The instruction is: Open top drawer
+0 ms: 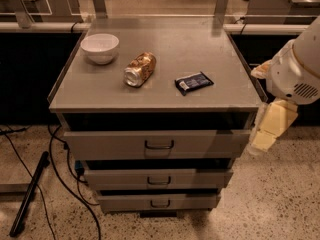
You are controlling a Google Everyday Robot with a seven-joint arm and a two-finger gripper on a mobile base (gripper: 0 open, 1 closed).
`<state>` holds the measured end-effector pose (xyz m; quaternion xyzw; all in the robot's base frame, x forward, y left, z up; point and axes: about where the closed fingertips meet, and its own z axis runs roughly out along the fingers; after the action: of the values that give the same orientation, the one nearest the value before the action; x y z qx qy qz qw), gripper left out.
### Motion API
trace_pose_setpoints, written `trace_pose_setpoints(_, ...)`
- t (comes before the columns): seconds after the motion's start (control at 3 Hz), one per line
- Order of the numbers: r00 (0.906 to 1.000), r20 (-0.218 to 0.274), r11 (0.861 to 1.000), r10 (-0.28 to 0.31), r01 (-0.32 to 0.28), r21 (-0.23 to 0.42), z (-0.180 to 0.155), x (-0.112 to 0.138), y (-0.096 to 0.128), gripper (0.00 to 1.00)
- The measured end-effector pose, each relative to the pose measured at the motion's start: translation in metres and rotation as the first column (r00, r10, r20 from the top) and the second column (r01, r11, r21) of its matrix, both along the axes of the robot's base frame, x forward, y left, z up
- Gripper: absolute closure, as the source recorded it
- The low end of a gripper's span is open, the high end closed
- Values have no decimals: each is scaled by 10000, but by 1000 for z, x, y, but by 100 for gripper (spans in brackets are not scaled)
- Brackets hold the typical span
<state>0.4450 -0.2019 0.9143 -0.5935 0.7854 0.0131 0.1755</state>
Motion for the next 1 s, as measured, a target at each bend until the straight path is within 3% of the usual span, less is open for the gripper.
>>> trace_pose_setpoints(0.33,9992,-401,9999,41,-34,155,-26,2,8,0)
trace_pose_setpoints(0.67,9942,-1070,9987,35,20,508,-90,2,27,0)
trace_pose_setpoints(1.0,9943,-1064,9987,34,20,507,-91,2,28,0)
